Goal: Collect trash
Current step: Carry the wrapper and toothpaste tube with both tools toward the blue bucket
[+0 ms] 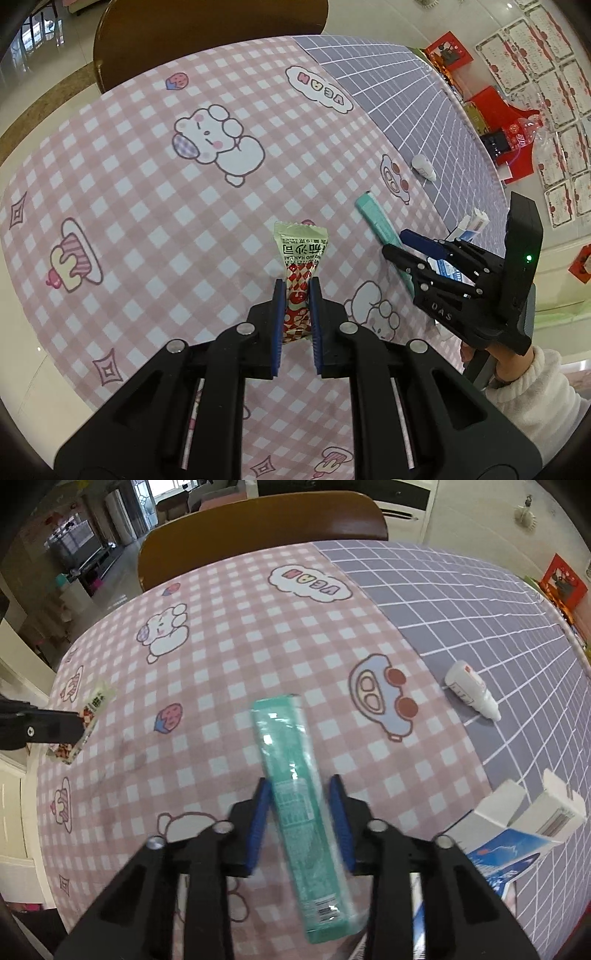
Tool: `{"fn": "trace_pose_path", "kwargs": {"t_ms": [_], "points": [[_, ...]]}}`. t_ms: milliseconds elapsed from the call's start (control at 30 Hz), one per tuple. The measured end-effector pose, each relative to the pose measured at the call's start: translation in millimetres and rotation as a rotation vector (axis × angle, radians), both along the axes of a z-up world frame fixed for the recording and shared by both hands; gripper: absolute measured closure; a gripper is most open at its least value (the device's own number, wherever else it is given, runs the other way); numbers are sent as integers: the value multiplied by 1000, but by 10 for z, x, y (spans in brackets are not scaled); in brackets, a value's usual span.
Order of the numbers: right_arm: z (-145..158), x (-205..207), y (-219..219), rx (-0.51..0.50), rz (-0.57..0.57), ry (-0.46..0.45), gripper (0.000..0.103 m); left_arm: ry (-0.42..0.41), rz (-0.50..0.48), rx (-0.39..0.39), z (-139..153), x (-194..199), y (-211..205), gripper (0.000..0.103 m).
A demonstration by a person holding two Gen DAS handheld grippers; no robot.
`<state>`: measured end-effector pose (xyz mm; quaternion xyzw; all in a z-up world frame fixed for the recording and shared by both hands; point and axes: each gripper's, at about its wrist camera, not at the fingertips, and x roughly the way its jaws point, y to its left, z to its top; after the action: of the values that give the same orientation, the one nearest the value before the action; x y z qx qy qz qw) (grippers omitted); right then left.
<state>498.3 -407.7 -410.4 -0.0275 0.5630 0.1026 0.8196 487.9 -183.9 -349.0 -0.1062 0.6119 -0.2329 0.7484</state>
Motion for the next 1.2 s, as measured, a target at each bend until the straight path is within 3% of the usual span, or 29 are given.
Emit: {"fn": "trace_pose_path", "kwargs": {"t_ms": [300, 500, 833, 1200], "points": [[6, -5, -15, 29, -64, 31, 77, -18, 3, 3, 75, -35, 81, 90], [40, -118, 264, 81, -60, 53, 77, -26, 31, 5, 137, -123, 300, 90], [357, -272, 1533, 277, 44, 37, 77, -29, 153, 24, 212, -384, 1165, 90], [481, -419, 3159, 398, 181, 62, 77, 2, 403, 87, 144, -831, 2778, 90]]}}
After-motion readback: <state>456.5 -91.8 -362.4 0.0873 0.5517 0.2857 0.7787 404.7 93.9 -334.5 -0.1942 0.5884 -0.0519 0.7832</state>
